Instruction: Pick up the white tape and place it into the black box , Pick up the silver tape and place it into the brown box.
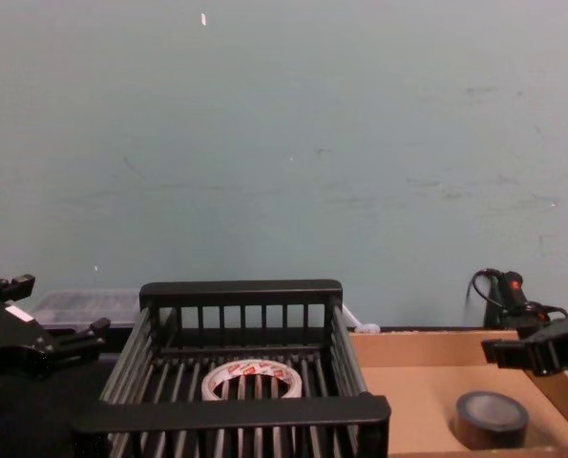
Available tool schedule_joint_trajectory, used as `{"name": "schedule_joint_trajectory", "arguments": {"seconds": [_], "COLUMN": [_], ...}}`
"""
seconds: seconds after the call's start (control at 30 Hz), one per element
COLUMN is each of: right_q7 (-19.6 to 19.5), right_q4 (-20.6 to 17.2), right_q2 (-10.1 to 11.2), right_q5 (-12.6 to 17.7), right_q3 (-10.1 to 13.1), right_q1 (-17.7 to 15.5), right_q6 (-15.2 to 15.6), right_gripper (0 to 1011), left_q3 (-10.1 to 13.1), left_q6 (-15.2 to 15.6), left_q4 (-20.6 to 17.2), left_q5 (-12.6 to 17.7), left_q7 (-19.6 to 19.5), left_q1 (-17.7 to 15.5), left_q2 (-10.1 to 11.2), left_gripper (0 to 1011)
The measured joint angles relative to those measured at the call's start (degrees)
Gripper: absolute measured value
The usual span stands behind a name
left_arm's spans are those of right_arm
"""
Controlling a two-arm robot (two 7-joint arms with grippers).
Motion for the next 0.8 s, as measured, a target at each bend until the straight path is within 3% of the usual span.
{"name": "schedule_joint_trajectory", "arguments": {"seconds": [0.6, 0.8], "right_q7": [0.08, -2.5], "right_q4": [-0.11, -0.67], "right_q2": [0.09, -0.86], "right_q5": [0.03, -1.96], "right_q3": [-0.06, 1.2], "right_q1": [-0.09, -1.66], "right_q6": [-0.12, -3.65], "right_gripper": [983, 1002], "left_q3": [0.0, 0.0], "left_q6": [0.0, 0.0], "left_q4": [0.0, 0.0], "left_q5": [0.0, 0.0], "left_q7": [0.0, 0.0], "left_q1": [0.0, 0.0], "left_q2": [0.0, 0.0], "left_gripper": [1001, 1001]}}
